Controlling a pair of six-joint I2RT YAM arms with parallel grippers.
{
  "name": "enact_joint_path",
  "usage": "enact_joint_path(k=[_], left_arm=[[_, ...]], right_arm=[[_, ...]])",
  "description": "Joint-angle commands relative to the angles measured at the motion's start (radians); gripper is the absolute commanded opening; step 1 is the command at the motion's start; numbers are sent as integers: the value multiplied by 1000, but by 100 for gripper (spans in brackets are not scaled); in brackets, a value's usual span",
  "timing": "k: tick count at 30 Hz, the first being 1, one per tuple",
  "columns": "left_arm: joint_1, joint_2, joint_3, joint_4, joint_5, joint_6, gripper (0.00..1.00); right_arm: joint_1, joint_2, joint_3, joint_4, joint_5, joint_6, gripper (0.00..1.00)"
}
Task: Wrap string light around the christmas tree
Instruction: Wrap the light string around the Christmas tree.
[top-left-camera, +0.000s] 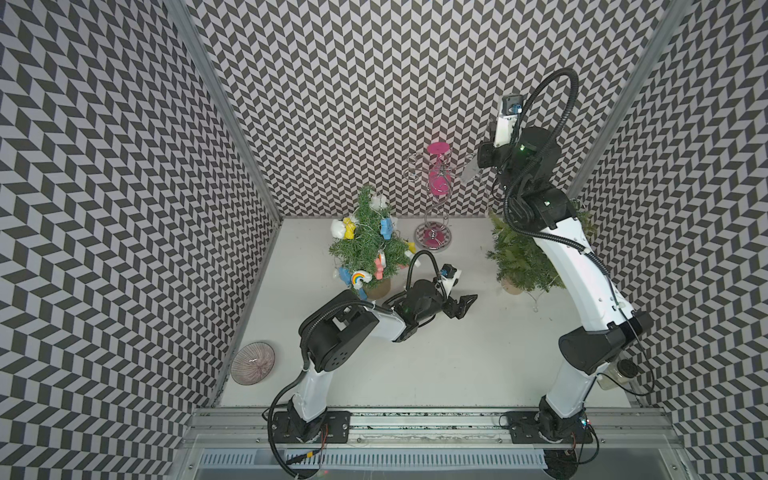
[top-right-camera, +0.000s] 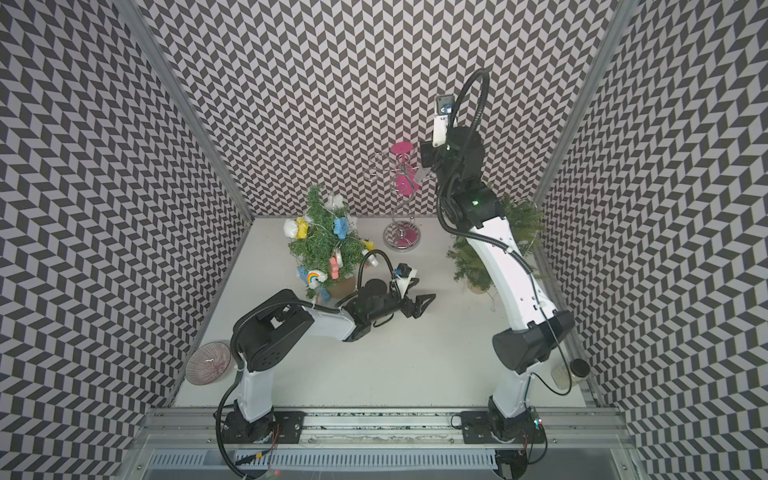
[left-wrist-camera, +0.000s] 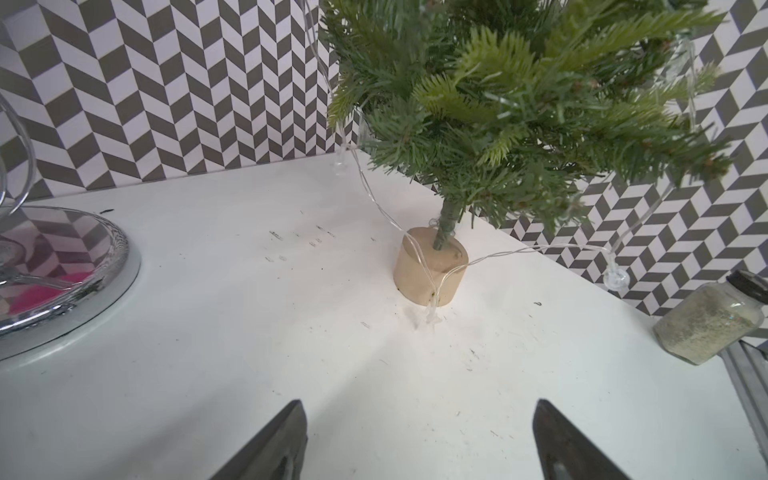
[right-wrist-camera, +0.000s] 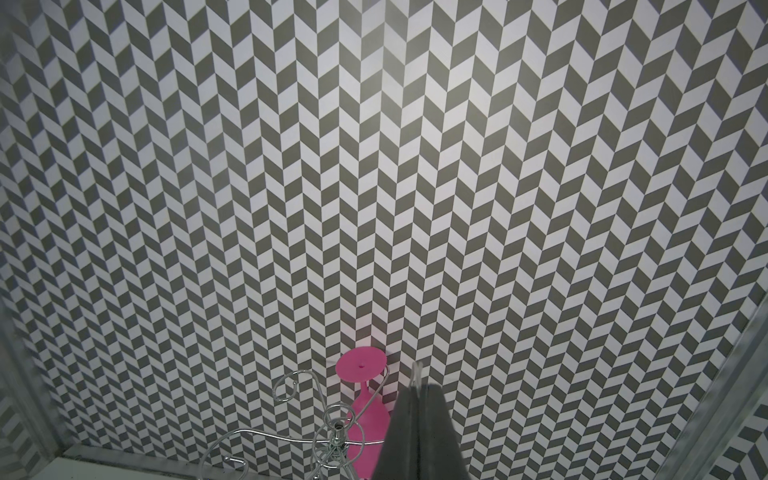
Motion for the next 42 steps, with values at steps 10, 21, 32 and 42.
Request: enact_joint_path(k=[10,21,32,42], left_arm=[[14,244,332,-40,81,-125,96],[41,416,561,-82,164,-237,54],[76,154,521,-253,122,-153,13],[80,122,602,-325,103,-85,0]], right_arm=[[-5,-173,-65,76,-167,73,0],[-5,-253,-146,119,-222,105,0],[-25,-191,-182,183,212,-31,0],[-130,-174,-210,179,128,59,0]])
